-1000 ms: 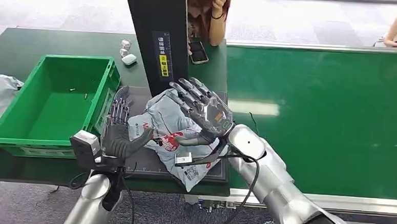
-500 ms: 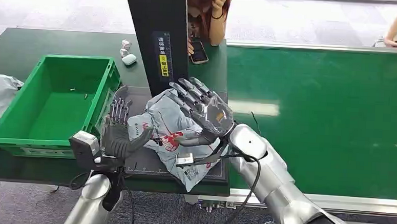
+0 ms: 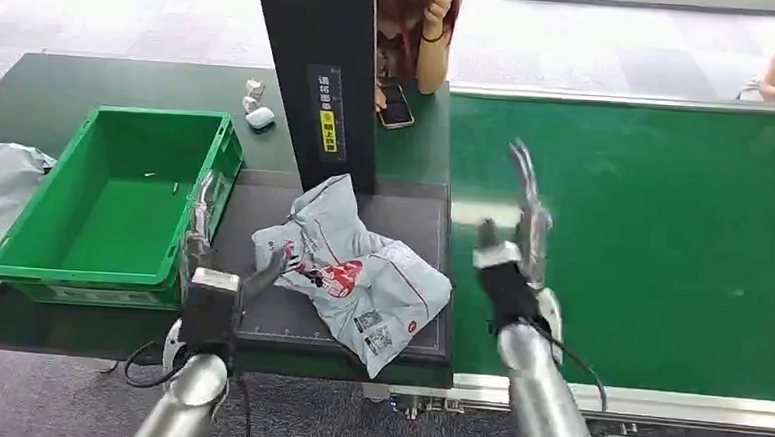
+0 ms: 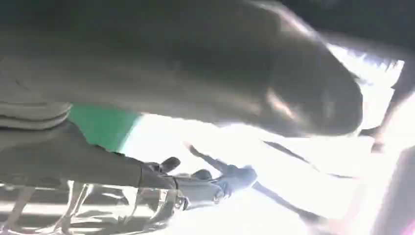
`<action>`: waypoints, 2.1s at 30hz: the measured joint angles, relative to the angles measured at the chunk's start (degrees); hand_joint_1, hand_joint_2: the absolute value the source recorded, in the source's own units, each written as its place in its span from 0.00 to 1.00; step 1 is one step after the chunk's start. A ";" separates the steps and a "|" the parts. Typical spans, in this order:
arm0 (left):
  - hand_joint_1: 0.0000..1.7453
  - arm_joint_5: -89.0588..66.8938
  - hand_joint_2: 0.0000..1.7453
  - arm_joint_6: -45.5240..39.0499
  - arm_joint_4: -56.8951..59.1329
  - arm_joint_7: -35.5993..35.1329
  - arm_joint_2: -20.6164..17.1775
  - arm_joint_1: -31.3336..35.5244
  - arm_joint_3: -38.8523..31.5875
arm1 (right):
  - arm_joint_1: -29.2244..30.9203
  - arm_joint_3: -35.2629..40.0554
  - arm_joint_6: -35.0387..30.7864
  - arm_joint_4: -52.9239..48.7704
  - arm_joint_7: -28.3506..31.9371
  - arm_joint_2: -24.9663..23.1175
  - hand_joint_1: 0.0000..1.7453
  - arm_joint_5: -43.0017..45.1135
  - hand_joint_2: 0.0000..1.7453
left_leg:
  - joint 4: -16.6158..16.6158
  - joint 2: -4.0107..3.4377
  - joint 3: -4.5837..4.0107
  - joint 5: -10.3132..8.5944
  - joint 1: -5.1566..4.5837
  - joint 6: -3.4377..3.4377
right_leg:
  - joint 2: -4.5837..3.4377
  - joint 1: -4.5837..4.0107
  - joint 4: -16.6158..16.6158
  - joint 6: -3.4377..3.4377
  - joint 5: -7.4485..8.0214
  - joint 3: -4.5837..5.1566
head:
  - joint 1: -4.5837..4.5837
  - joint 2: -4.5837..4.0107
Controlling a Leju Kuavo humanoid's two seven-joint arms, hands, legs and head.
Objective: Moved the parcel from conveyor to table for the left to box.
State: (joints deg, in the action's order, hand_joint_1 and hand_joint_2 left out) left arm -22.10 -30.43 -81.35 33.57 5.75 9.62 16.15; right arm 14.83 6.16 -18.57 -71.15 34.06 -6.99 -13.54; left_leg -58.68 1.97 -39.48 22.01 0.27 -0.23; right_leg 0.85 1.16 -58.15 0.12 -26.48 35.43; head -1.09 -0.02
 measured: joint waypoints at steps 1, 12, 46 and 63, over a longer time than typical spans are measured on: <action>0.00 -0.17 1.00 -0.02 -0.02 -0.13 -0.15 -0.62 0.07 | -3.37 -1.27 0.32 -1.58 0.48 0.28 0.00 12.33 0.00 | 0.00 0.01 -0.17 0.00 -0.07 0.00 | 0.02 0.06 -0.05 -0.01 0.06 0.00 | 0.18 0.00; 0.00 -1.02 1.00 0.40 -0.07 -0.46 -0.28 -1.54 1.05 | -10.73 -2.86 -1.23 -10.53 -0.57 0.33 0.00 15.27 0.00 | -0.03 -1.04 -0.20 0.27 -0.12 0.01 | -0.91 0.10 -0.03 -0.10 0.19 0.47 | 0.13 0.00; 0.00 -2.51 1.00 -7.49 -9.31 6.34 0.22 -1.05 4.11 | -13.43 -2.14 2.42 -13.74 -5.01 0.83 0.00 6.87 0.00 | -0.03 -1.03 -0.20 0.27 -0.13 0.00 | -0.92 0.12 -0.02 -0.09 0.19 0.45 | 0.11 0.00; 0.00 4.05 1.00 32.46 -5.31 -1.29 -0.17 8.89 18.01 | -15.62 -2.38 4.34 -14.18 -8.22 1.75 0.00 3.73 0.00 | -0.04 -1.18 -0.21 0.22 -0.18 -0.10 | -1.06 0.16 0.00 -0.06 0.28 0.51 | 0.13 0.00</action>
State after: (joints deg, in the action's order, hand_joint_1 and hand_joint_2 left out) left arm -18.05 2.03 -86.66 32.28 5.57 18.51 34.16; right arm -0.79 3.78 -14.23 -85.33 25.84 -5.25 -9.81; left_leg -58.72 0.79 -39.70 22.23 0.09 -0.33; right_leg -0.21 1.32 -58.15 0.06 -26.20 35.94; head -0.96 -0.02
